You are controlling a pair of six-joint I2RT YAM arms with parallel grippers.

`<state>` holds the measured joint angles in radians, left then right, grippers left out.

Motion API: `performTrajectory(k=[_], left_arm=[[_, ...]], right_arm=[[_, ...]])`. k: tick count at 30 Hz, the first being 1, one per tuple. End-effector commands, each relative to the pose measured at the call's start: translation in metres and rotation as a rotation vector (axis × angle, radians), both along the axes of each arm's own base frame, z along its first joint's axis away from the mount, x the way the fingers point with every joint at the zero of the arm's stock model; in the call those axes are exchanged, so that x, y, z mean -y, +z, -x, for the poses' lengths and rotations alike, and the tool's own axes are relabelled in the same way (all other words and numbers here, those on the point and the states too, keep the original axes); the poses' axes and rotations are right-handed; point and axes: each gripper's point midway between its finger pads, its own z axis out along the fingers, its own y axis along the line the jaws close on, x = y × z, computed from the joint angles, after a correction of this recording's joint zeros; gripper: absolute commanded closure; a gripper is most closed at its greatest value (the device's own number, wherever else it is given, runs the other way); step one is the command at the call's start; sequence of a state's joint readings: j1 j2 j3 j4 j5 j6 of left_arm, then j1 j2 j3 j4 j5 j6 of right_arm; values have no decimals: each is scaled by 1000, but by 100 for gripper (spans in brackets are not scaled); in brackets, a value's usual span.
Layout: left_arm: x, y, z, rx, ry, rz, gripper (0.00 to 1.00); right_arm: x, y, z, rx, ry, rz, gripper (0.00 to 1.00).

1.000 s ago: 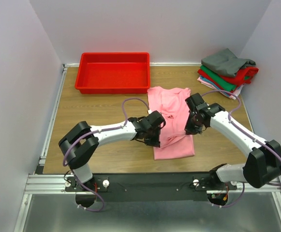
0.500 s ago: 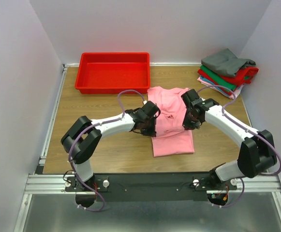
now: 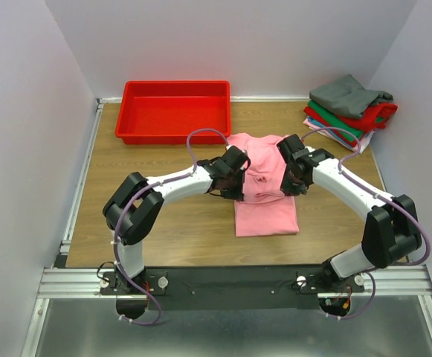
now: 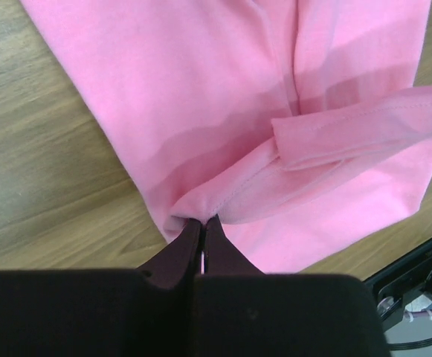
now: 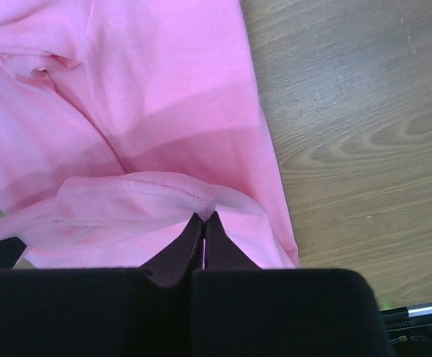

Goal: Fold and stack the t-shirts
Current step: Fold the tshirt

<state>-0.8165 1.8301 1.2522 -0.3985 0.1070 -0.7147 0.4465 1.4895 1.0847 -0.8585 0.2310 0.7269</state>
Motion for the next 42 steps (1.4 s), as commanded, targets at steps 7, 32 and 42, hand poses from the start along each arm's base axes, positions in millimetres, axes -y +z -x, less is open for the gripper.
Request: performTrajectory(k=[7, 32, 42], left_arm=[[-11, -16, -11, -29, 18, -56, 95], [3, 22, 70, 62, -3, -7, 6], [7, 2, 126, -43, 17, -56, 7]], right_arm=[[4, -6, -23, 25, 15, 91, 98], [4, 0, 15, -13, 67, -72, 25], [19, -31, 79, -105, -3, -115, 31]])
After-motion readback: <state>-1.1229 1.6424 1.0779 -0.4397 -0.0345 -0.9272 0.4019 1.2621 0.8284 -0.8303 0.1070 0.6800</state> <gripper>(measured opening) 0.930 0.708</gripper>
